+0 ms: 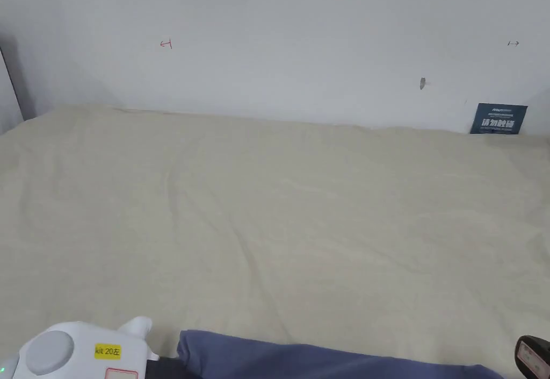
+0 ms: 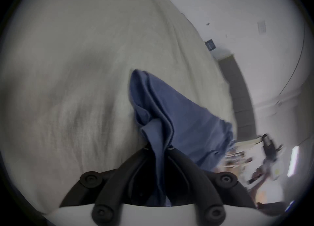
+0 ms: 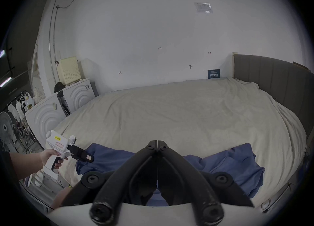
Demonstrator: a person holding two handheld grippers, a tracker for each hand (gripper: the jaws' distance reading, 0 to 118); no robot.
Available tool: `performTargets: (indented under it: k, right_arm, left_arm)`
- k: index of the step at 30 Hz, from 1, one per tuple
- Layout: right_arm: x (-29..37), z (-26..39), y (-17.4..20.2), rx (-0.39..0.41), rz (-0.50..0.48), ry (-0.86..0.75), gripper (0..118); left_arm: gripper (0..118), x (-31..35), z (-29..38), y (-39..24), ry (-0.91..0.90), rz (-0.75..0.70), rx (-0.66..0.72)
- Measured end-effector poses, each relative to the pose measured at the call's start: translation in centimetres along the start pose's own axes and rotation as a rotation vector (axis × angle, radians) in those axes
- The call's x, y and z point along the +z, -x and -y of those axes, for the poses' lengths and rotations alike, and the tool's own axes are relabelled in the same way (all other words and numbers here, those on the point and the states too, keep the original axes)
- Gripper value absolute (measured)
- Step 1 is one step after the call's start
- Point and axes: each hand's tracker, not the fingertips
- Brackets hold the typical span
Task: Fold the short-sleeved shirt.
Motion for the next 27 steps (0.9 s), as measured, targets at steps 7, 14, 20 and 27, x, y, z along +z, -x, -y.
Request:
performTargets:
  k: [7, 14, 20, 27]
  right_arm:
    - [0.6, 0.0, -0.5, -0.032, -0.008, -0.015, 0]
    - [1.1, 0.9, -1.6, -0.065, -0.024, -0.021, 0]
    - [1.7, 1.3, -2.6, -0.102, -0.04, -0.015, 0]
    - [3.1, 1.5, -3.8, -0.136, -0.039, -0.026, 0]
  left_arm:
    - [5, 3.5, -0.7, -7.2, -0.063, -0.338, -0.293]
    - [5, 5.6, -0.6, -8.4, -0.069, -0.727, -0.424]
    - [5, 2.6, -1.4, -14.0, -0.033, -0.56, -0.432]
    - [5, -6.9, -3.2, -21.3, 0.155, -0.34, -0.461]
